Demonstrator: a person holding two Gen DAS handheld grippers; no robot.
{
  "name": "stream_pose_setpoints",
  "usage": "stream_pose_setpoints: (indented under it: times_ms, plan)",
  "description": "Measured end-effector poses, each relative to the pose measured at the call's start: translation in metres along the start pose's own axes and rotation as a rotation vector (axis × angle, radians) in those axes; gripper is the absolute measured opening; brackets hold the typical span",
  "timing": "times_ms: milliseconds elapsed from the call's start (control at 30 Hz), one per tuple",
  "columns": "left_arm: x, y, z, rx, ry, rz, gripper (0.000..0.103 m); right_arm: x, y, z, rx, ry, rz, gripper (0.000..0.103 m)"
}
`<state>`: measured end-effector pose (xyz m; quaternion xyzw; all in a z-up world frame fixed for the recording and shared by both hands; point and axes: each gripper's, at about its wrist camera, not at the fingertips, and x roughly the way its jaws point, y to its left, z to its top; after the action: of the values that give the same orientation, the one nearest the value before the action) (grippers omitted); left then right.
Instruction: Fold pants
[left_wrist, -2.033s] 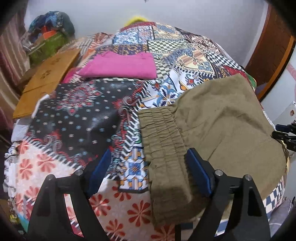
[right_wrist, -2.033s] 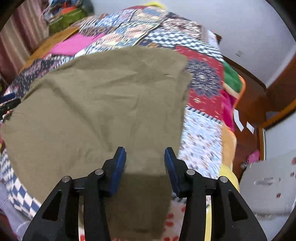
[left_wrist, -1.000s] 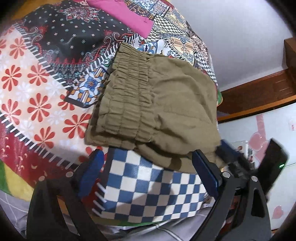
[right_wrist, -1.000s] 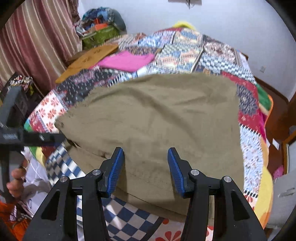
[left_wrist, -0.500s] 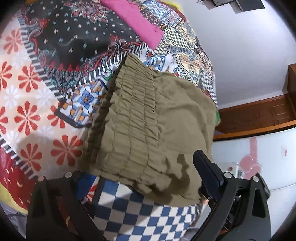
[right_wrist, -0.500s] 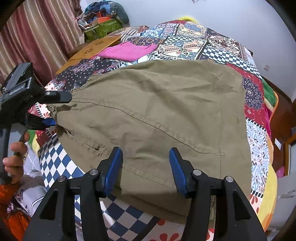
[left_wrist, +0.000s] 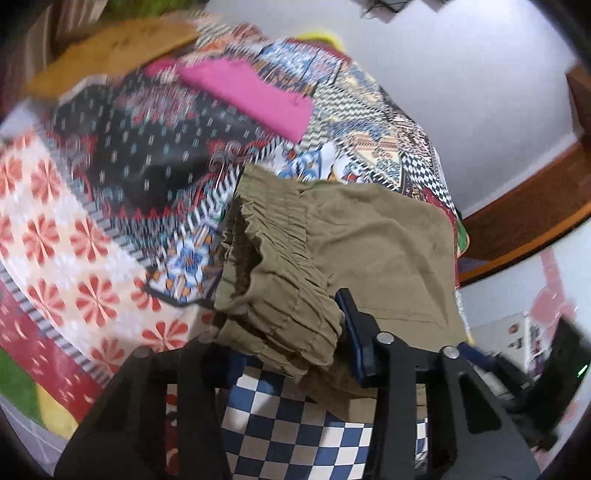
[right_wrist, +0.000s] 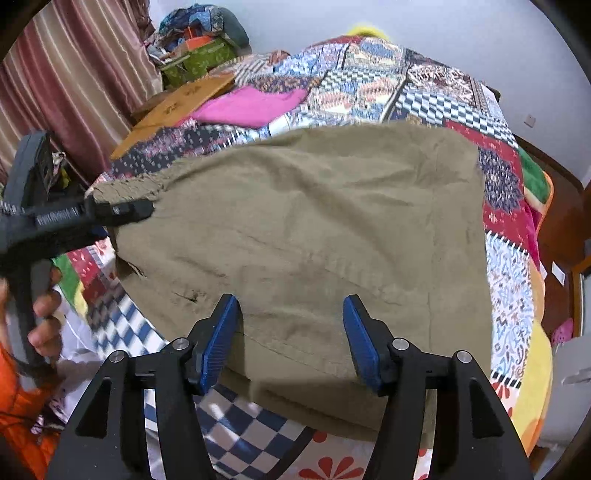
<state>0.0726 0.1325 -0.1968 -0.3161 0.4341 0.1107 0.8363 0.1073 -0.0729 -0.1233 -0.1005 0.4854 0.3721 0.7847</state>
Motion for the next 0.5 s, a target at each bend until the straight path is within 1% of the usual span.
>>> stream_pose_setpoints:
  times_ms: [133, 233, 300, 367, 433, 467, 500]
  plan:
    - [-0.014, -0.021, 0.001, 0.124, -0.078, 0.035, 0.039, -0.015, 0.008, 0.019, 0.000, -0.075, 0.016, 0.056]
    - [-0.025, -0.031, 0.002, 0.181, -0.118, 0.042, 0.039, -0.014, 0.016, 0.033, 0.002, -0.119, 0.029, 0.056]
    - [-0.031, -0.040, 0.004, 0.219, -0.141, 0.044, 0.038, -0.002, 0.023, 0.036, -0.004, -0.101, 0.039, 0.056]
    - [-0.040, -0.049, 0.004, 0.264, -0.167, 0.046, 0.038, 0.017, 0.031, 0.032, -0.022, -0.056, 0.035, 0.056]
    - [-0.044, -0.059, 0.004, 0.316, -0.184, 0.045, 0.037, 0.033, 0.034, 0.025, -0.024, -0.013, 0.063, 0.055]
    - [-0.045, -0.064, 0.003, 0.343, -0.186, 0.047, 0.036, 0.044, 0.036, 0.018, -0.013, 0.018, 0.097, 0.055]
    - [-0.044, -0.068, 0.001, 0.361, -0.187, 0.051, 0.035, 0.050, 0.035, 0.015, -0.004, 0.033, 0.109, 0.056]
